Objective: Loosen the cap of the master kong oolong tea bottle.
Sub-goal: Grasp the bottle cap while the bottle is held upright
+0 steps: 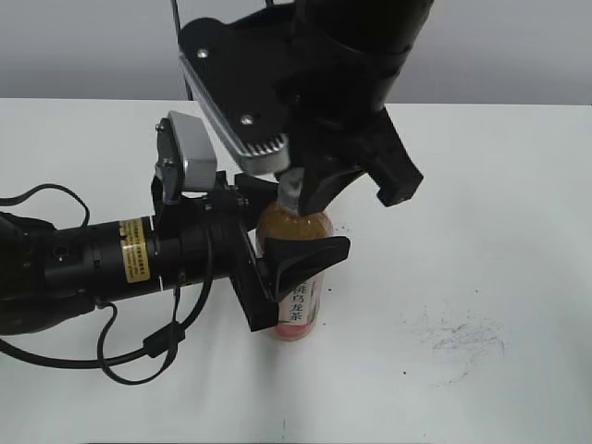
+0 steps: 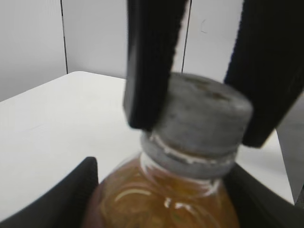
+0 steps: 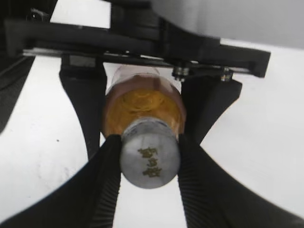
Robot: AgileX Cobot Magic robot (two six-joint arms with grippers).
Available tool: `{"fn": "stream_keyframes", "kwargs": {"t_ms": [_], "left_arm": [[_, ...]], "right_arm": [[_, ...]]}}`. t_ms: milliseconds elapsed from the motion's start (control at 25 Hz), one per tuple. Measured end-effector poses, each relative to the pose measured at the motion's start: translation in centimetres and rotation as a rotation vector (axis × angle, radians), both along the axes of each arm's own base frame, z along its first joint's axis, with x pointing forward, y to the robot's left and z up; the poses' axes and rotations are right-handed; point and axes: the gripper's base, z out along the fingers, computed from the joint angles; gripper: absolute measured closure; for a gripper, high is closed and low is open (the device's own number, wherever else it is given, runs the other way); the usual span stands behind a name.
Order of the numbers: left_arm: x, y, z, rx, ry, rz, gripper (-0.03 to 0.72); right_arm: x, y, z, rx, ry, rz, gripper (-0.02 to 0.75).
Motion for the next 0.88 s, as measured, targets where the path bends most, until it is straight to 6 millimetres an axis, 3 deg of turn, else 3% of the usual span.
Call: {"fn": "stream_keyframes", "kwargs": {"t_ms": [440,720,880], "left_arm": [[-0.04,-0.03,0.00,0.002,-0.005,-0.004,0.240],[-0.03,-0.03,0.00,0.000,-0.001,-0.002,0.240],[-0.03,-0.03,0.00,0.000,0.000,-0.001,0.240]], "right_arm": [[-0.08,-0.08,0.22,-0.099,-0.209,0.768,0.459],[-0.05,-0.05,0.23,-0.129,-0.270,0.977,0.459],[-0.06,-0.07,0.28,-0.134,-0.279,1.002,0.459]]}}
